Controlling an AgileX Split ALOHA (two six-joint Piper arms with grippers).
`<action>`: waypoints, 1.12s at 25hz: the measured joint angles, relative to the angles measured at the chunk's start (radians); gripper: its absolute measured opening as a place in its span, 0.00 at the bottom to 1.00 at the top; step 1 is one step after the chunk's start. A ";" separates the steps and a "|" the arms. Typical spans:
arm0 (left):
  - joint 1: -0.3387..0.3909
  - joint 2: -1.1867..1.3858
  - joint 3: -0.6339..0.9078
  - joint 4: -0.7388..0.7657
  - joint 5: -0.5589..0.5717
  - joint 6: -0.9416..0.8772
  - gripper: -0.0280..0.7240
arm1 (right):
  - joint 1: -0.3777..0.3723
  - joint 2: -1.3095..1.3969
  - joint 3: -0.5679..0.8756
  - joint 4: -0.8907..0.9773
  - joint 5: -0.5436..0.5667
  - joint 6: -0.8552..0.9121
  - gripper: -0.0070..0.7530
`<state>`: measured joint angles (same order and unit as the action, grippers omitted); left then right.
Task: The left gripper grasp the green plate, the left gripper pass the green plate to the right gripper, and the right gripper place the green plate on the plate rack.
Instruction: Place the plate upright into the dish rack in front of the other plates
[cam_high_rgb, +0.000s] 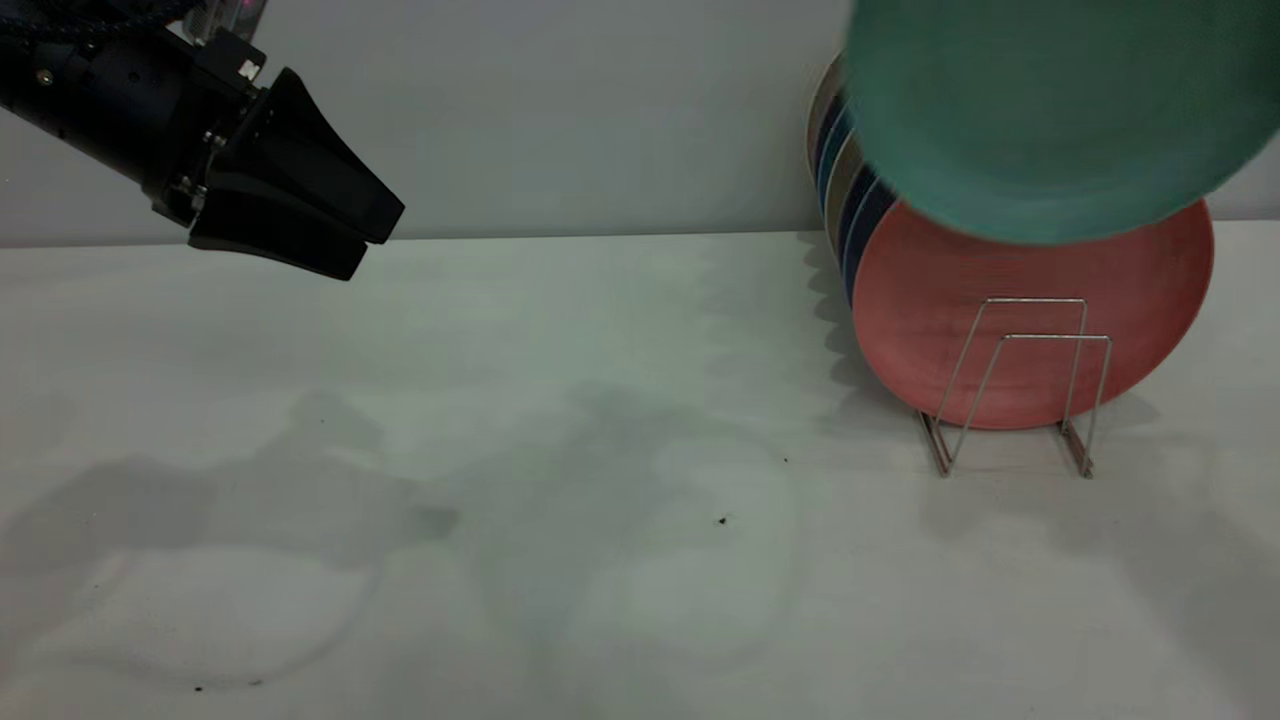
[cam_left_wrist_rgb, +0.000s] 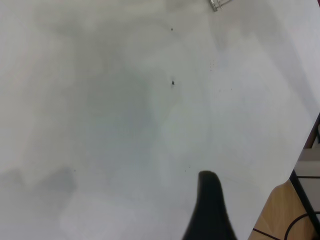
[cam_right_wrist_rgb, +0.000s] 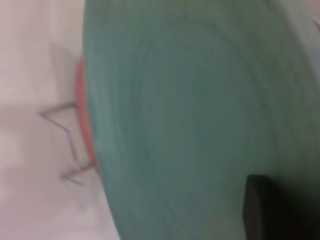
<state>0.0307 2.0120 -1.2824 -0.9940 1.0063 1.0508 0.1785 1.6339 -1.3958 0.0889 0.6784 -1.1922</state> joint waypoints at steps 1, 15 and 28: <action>0.000 0.000 0.000 0.000 0.000 0.000 0.82 | -0.013 0.000 0.000 0.005 -0.002 -0.013 0.14; 0.000 0.000 0.000 -0.014 -0.001 0.000 0.82 | -0.051 0.109 0.000 0.112 -0.019 -0.122 0.14; 0.000 0.000 0.000 -0.016 -0.003 0.000 0.82 | -0.052 0.175 0.000 0.112 -0.053 -0.126 0.14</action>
<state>0.0307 2.0120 -1.2824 -1.0101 1.0033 1.0508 0.1268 1.8091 -1.3958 0.2013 0.6253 -1.3184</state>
